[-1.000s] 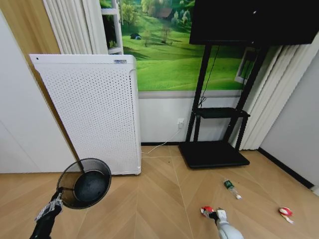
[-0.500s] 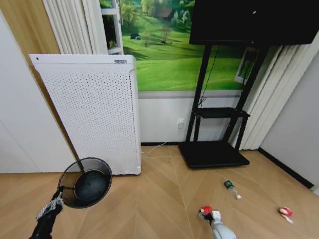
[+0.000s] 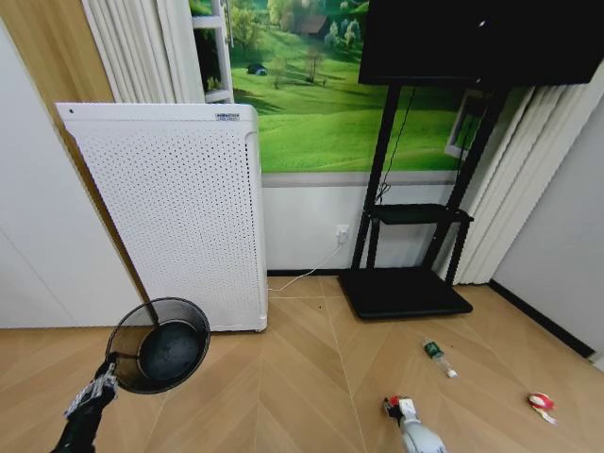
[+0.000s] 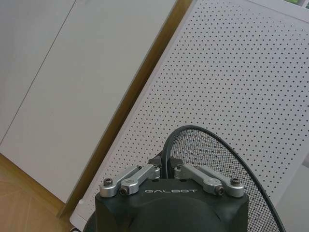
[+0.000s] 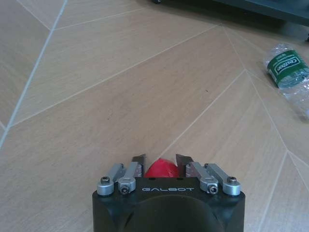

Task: Pick up the trash bin and place the garbage on the floor into it.

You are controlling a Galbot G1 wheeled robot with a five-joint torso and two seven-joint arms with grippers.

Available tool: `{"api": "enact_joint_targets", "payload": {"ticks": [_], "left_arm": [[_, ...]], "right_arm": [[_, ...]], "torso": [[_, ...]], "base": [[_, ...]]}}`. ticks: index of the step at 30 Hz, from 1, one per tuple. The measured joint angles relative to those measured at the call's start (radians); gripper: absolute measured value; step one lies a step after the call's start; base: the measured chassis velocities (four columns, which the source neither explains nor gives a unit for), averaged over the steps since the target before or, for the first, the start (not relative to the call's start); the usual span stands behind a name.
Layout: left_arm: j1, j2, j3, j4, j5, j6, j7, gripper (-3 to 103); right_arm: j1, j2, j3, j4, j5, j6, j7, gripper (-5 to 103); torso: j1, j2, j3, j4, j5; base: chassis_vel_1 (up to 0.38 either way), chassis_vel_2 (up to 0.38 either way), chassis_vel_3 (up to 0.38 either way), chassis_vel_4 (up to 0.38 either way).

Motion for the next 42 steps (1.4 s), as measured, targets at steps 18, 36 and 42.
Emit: {"api": "enact_joint_targets", "payload": {"ticks": [18, 36, 42], "left_arm": [[-0.025, 0.004, 0.010, 0.021, 0.004, -0.001, -0.006, 7], [-0.025, 0.013, 0.005, 0.021, -0.008, -0.007, -0.011, 7], [-0.025, 0.015, 0.003, 0.021, -0.009, -0.007, -0.013, 7]], "right_arm": [[-0.178, -0.065, 0.091, 0.229, 0.066, 0.008, -0.012, 44], [-0.145, -0.021, 0.080, 0.109, 0.081, -0.002, -0.014, 100], [-0.140, -0.029, 0.080, 0.079, 0.084, 0.005, -0.017, 86]], "torso": [[0.000, 0.000, 0.000, 0.0001, -0.0002], [0.000, 0.000, 0.000, 0.0003, 0.0001], [0.000, 0.000, 0.000, 0.0003, -0.0007]], "base": [[0.000, 0.000, 0.000, 0.000], [0.000, 0.000, 0.000, 0.000], [0.000, 0.000, 0.000, 0.000]]}}
